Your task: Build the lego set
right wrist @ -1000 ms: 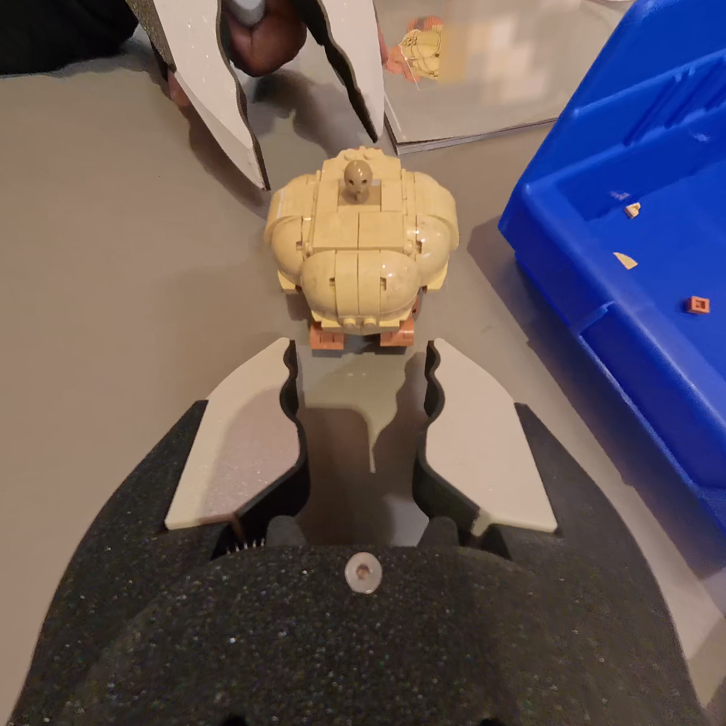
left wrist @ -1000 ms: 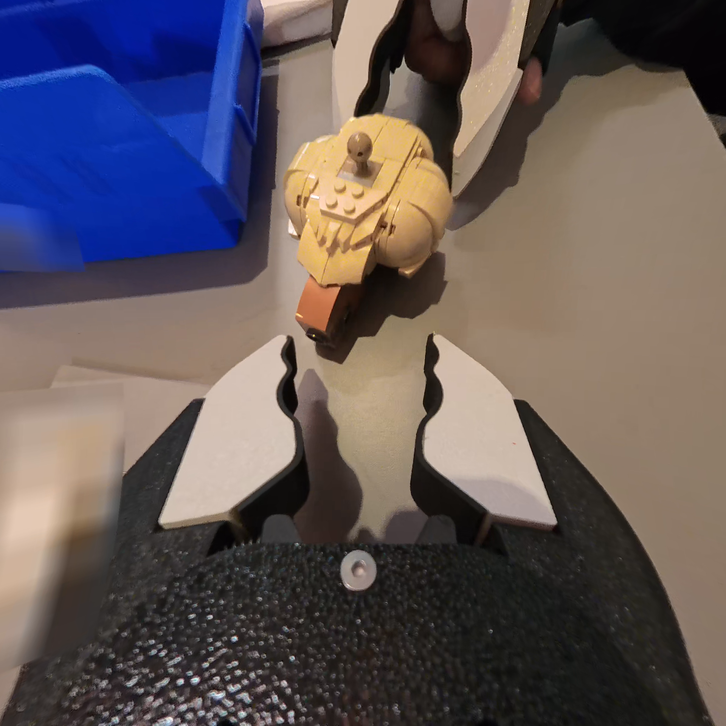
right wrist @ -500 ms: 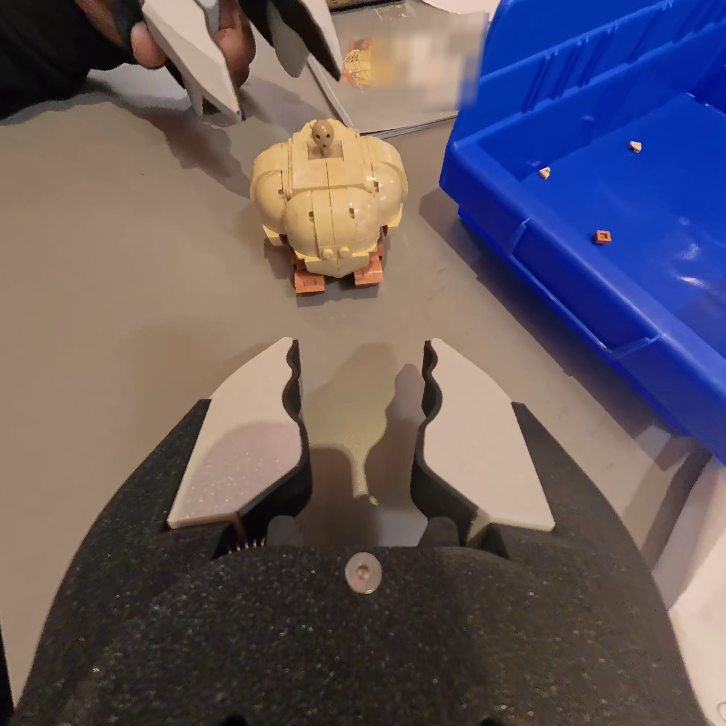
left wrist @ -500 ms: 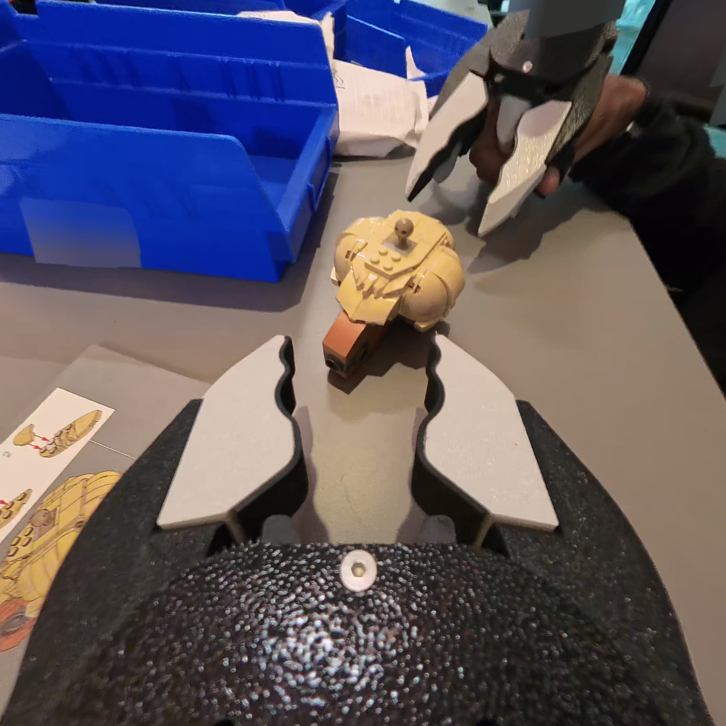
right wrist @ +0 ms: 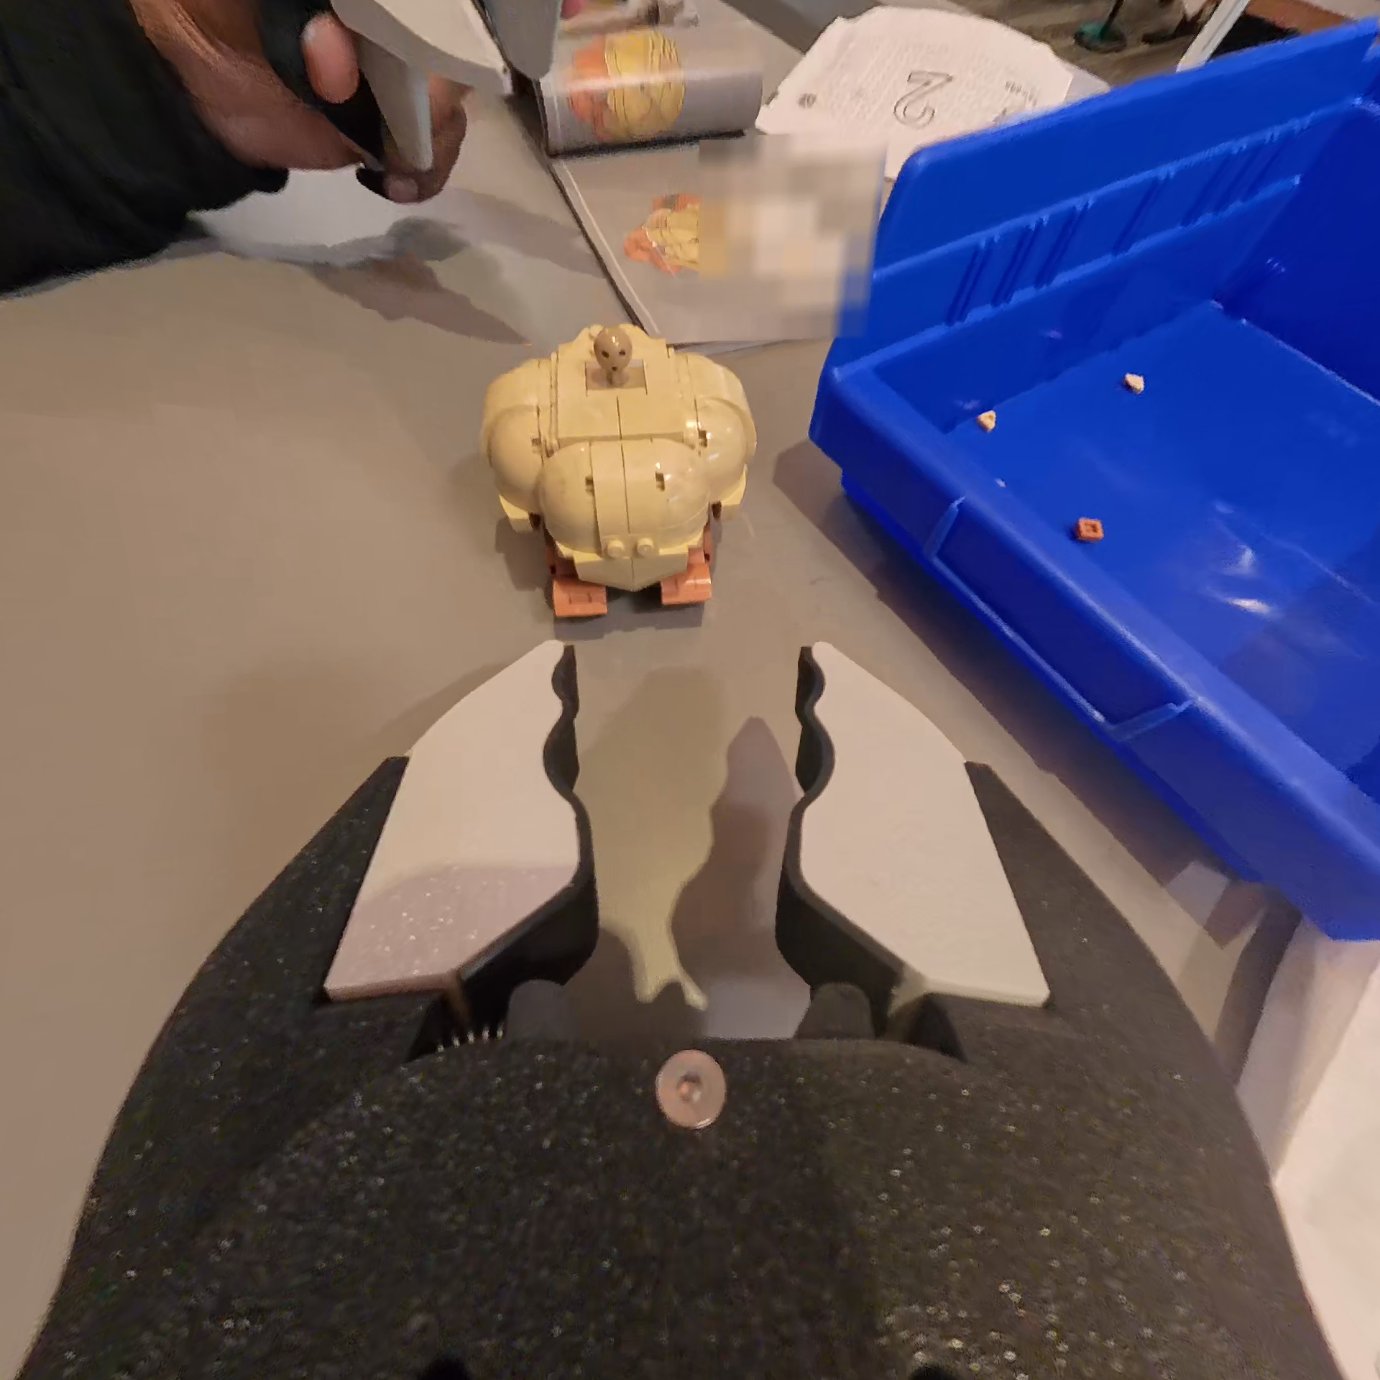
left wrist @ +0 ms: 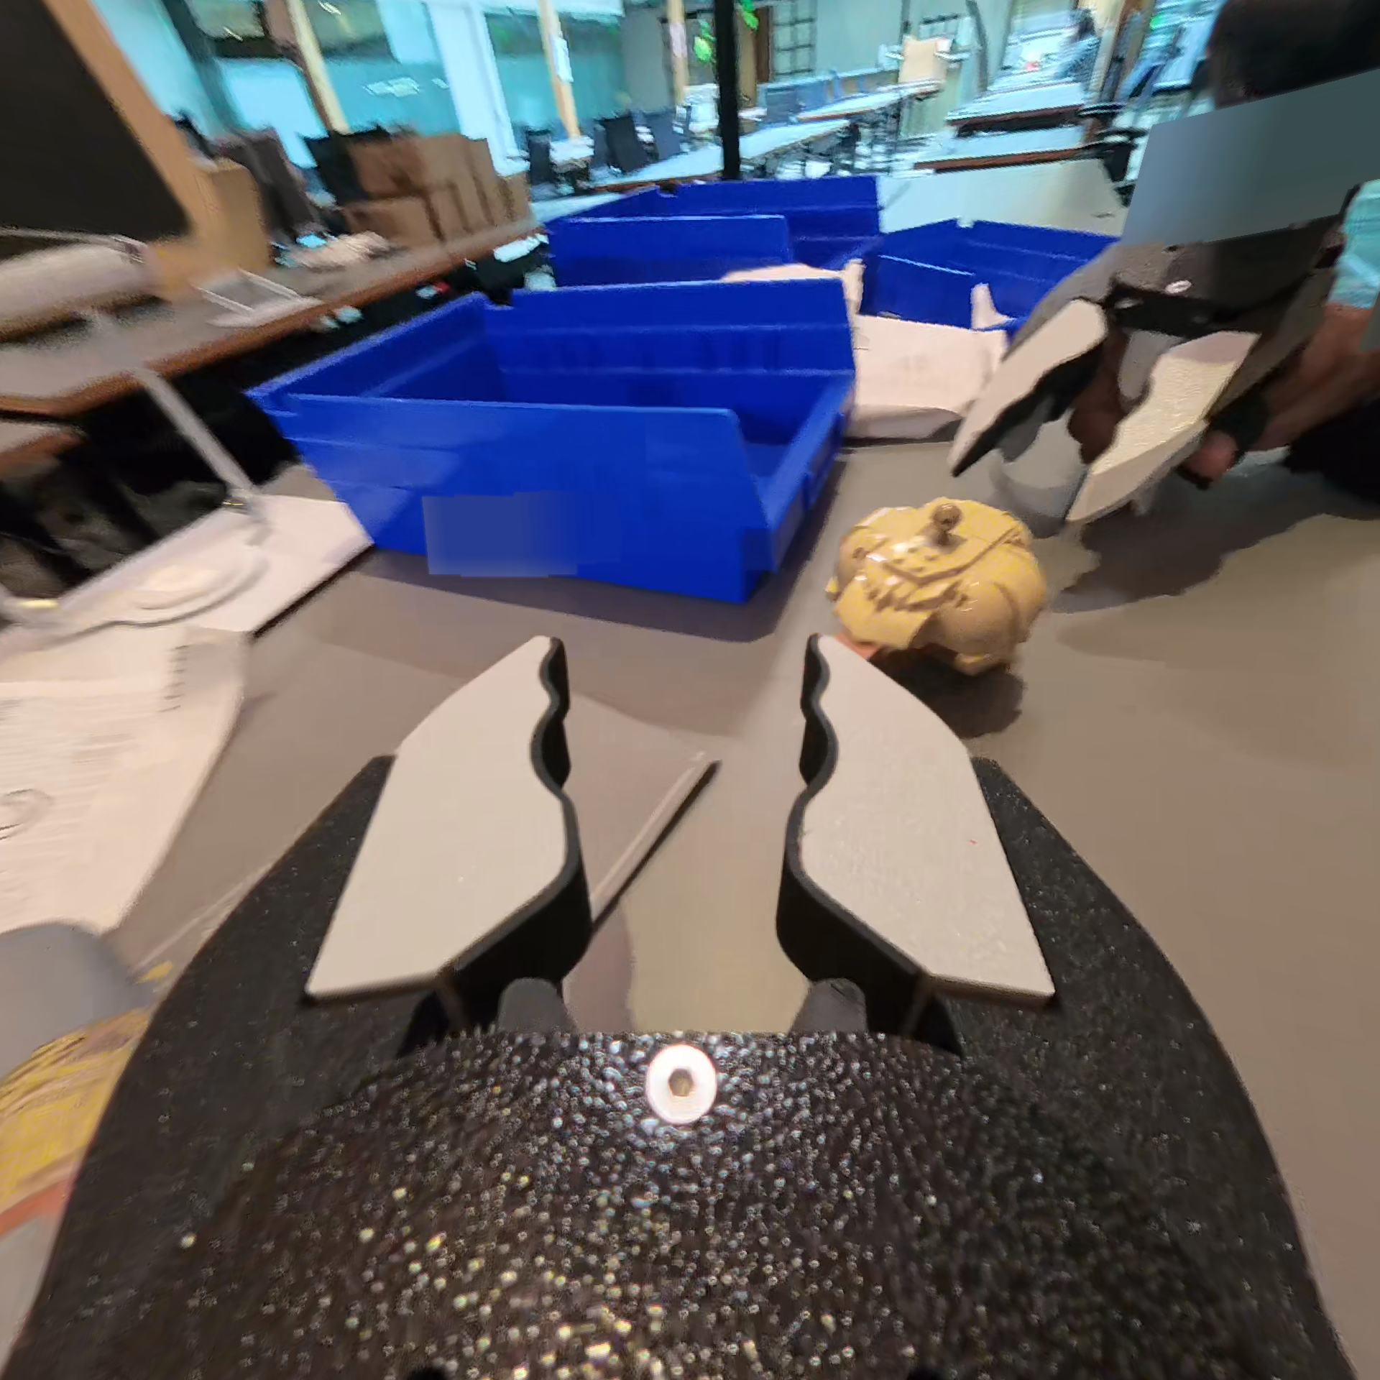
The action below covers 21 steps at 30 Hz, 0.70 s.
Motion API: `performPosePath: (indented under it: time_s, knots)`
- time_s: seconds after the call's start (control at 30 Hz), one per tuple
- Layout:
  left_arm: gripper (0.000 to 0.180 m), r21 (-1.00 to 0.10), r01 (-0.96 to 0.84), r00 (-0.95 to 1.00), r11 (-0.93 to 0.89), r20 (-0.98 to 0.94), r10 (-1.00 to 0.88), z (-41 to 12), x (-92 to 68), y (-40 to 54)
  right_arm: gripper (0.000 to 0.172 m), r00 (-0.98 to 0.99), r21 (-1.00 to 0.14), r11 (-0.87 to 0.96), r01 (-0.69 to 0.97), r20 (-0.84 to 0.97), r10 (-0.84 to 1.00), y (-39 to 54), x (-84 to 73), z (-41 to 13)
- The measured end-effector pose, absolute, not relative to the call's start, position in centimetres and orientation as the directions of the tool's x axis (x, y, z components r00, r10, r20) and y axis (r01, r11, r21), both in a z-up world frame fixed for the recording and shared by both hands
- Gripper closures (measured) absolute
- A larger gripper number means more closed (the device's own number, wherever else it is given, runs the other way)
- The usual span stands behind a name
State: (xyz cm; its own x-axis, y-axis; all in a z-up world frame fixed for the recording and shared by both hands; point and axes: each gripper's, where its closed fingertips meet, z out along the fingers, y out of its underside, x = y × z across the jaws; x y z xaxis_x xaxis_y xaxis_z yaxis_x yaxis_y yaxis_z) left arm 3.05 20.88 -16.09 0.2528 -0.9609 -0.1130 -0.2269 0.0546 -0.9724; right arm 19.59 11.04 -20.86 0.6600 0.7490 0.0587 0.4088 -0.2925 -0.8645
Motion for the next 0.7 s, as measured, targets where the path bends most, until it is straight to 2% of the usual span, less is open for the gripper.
performPosePath:
  time_s: [0.1, 0.33, 0.53, 0.7]
  knots:
    - [0.121, -0.957, -0.269, 0.359, 0.106, -0.201, -0.912, -15.9, -0.6, 22.7, 0.115, 0.64, -0.907, -0.23, 0.353, 0.055, 0.766, 11.1, 18.6, -19.4]
    - [0.123, -0.904, -0.38, 0.393, 0.195, -0.348, -0.851, -16.8, -6.2, 23.4, 0.107, 0.53, -0.991, -0.054, 0.122, 0.019, 0.848, 9.8, 13.2, -13.6]
    - [0.122, -0.91, -0.379, 0.401, 0.169, -0.326, -0.856, -17.8, -5.7, 23.5, 0.067, 0.512, -0.994, 0.081, 0.072, 0.107, 0.852, 10.6, 5.6, -10.6]
    - [0.123, -0.94, -0.304, 0.452, 0.156, -0.286, -0.845, -17.0, -4.8, 23.5, 0.083, 0.618, -0.982, 0.189, -0.028, 0.132, 0.775, 13.2, 5.1, -7.1]
